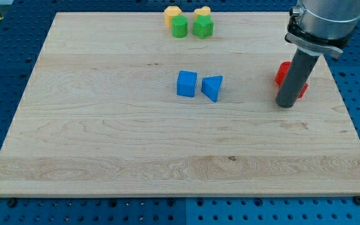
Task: Push blue cube along with blue triangle towards center right
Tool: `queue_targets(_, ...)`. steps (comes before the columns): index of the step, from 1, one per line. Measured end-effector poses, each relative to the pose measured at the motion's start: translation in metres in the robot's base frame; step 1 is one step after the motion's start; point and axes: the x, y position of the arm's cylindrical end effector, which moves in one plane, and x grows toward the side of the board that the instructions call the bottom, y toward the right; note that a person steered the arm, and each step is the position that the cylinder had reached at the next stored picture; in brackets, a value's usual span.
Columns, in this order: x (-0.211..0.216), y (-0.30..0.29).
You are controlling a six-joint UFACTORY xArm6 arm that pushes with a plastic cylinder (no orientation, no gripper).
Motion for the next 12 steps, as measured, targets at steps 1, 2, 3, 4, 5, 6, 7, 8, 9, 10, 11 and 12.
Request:
queue_targets(1,0.027,-0.013)
queue_targets(2,0.047,-0.078)
queue_targets(3,0.039,-0.173)
queue_targets(4,-0.017,-0.261)
queue_targets(5,-0.056,-0.275)
queue_targets(6,-0.056,-0.267)
queue_targets(7,-0.056,-0.217)
queue_targets(8,-0.056,-0.168)
queue_targets(9,-0.051,-0.154)
queue_targets(10,-0.038,-0.154)
queue_targets(11,-0.038,-0.149)
queue_targets(12,-0.038,-0.132)
